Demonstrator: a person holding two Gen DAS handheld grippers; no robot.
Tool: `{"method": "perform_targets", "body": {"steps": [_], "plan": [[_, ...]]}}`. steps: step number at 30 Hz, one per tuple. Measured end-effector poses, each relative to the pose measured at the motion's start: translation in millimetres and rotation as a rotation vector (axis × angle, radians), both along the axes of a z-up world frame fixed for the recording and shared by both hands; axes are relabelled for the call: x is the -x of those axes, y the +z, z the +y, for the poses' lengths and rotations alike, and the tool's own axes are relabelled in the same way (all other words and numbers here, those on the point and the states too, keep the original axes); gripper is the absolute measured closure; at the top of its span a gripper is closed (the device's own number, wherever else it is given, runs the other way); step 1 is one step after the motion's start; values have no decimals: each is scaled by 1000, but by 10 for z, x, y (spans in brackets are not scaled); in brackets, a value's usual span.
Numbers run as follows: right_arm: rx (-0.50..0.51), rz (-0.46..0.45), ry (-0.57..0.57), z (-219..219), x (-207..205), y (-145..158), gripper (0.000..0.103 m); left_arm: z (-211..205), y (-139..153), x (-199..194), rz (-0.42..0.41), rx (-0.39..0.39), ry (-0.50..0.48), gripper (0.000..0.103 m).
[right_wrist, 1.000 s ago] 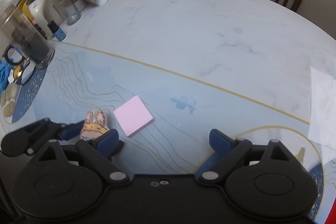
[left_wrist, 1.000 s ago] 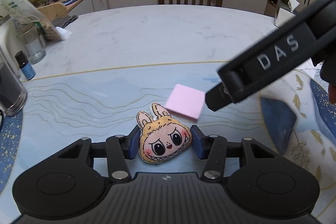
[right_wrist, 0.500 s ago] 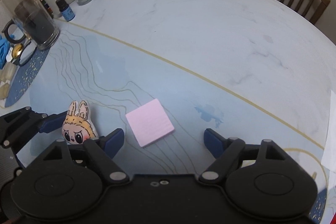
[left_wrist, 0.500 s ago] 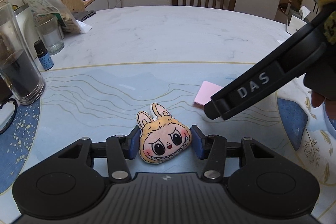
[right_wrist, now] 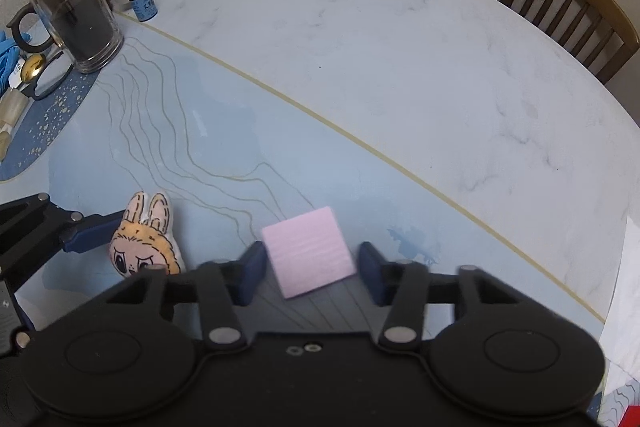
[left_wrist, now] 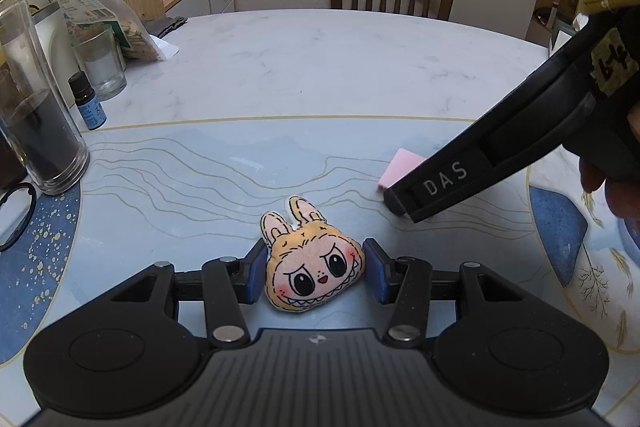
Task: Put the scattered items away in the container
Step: 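Grasp the plush bunny keychain with the left tool while the right tool grasps the pink sticky-note pad, then carry the plush keychain and sticky-note pad over the red box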
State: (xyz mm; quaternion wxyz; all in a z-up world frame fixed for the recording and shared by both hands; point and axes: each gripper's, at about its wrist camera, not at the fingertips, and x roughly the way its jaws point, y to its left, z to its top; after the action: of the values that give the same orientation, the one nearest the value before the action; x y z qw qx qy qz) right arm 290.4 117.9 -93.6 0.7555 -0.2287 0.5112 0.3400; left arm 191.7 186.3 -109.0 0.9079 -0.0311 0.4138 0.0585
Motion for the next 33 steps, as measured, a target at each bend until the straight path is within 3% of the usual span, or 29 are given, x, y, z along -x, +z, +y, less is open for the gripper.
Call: {"method": "perform_targets", "body": {"steps": [15,33], "plan": [[1,24,-82,-487,176,57,57,-287,130,100,3,-13,-55,55],[-103,30,-191,-1514,486,432,57,-1024,486,250,-19,5,-182,55]]}}
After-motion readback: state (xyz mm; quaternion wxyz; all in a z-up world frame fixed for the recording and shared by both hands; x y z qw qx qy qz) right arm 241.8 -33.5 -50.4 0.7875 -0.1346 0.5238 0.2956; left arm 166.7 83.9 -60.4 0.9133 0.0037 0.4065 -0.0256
